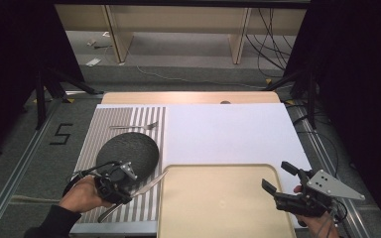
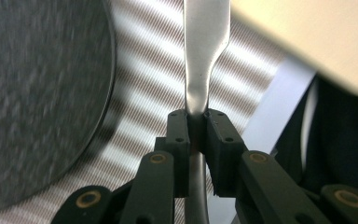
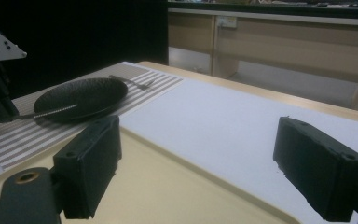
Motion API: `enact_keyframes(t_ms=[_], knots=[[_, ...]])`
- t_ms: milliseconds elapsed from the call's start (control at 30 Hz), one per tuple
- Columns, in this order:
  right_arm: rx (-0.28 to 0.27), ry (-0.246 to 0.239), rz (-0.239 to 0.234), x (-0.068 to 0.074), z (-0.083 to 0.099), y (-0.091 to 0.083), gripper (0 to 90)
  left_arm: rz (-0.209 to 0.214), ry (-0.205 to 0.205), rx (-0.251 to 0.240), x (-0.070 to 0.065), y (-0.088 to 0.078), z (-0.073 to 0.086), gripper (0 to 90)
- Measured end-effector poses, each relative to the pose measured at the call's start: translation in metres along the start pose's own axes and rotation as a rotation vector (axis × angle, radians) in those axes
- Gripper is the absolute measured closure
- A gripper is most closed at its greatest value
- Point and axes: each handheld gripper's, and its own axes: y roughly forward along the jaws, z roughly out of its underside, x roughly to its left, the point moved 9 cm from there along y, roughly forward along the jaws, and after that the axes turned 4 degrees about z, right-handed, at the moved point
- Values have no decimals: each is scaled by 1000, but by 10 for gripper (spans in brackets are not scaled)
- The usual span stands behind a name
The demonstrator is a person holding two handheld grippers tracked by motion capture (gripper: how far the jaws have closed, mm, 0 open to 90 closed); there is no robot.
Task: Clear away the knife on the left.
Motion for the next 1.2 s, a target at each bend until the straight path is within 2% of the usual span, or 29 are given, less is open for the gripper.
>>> enact_keyframes(t_ms=[100, 233, 300, 467, 633, 900, 1200], knots=[[-1, 0, 1, 0, 0, 0, 160, 23, 7, -44, -7, -3, -11, 803], [2, 0, 1, 0, 0, 0, 160, 39, 43, -75, -20, -6, -26, 803], [2, 3, -1, 0, 0, 0, 160, 73, 56, -107, -28, -8, -35, 803], [0, -2, 1, 0, 0, -1, 161, 104, 68, -157, -41, -11, -52, 803], [6, -1, 2, 1, 0, 0, 161, 120, 80, -171, -51, -11, -67, 803], [4, -3, 3, 0, 0, -1, 162, 154, 49, -181, -60, -6, -86, 802], [6, -1, 2, 0, 0, -1, 162, 199, 12, -154, -69, 5, -105, 802]])
